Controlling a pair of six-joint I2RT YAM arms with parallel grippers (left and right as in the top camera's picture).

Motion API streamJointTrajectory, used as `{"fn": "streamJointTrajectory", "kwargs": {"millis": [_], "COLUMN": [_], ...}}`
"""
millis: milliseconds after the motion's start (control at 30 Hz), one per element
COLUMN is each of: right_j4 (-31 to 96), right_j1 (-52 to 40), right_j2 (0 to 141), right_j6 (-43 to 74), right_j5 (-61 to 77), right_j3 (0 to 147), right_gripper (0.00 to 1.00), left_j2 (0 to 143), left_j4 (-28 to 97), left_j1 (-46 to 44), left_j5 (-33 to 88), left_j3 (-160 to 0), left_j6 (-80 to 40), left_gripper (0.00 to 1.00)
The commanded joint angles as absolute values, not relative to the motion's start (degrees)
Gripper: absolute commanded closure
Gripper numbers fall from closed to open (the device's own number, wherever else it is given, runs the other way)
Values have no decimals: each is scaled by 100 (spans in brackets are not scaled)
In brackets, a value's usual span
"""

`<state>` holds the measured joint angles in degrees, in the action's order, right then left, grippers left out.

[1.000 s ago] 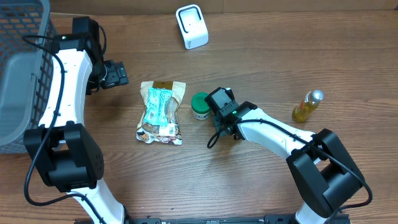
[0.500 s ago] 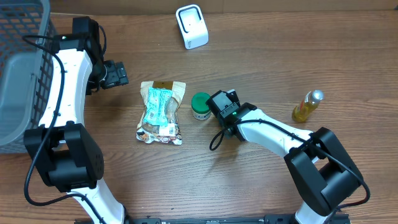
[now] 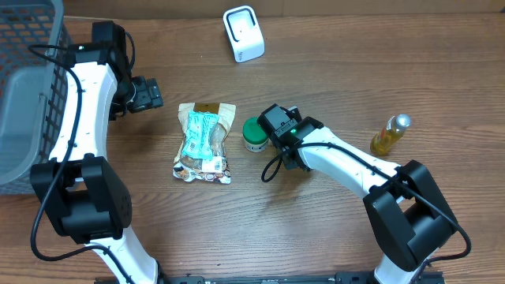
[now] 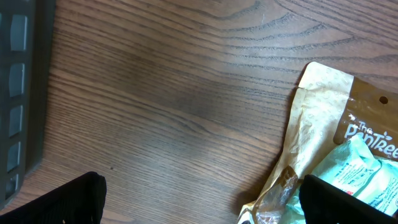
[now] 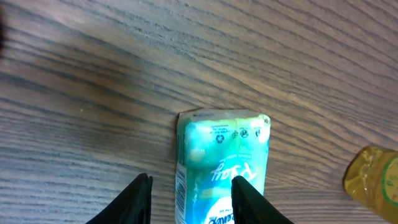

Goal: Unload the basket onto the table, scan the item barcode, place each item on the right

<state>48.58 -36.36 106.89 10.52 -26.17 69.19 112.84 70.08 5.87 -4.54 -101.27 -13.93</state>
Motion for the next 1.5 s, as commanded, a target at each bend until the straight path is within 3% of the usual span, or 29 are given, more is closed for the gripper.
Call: {"fn": "streamJointTrajectory", "kwargs": {"millis": [0,1033,1267,1300,1467], "right_j4": [4786,4158,3922,3922,4488], "right_j1": [-3597,-3463,-3463,-3463,-3463], "right_j2": [10696,10698,10698,10696,10551], "right_j6": [1219,1197,1197,1197,1389], "right_j5": [-2508,-2587,-2582,-2587,-2425], "right_j3": [6779,6187,5996,6014,6576], "right_gripper": [62,63,87,95,96], "left_j2": [11227,11227,11227,11227,11227], "left_j4": [7004,7004,7004,7004,7004], "left_j1": [561,561,561,561,561], "left_j5": [-486,-486,-486,-486,-486], "left_j3": [-10215,-10215,-10215,-10215,-10215], "left_j6": [-1326,-1326,-1326,-1326,-1326], "left_gripper": [1,0,0,0,1]}}
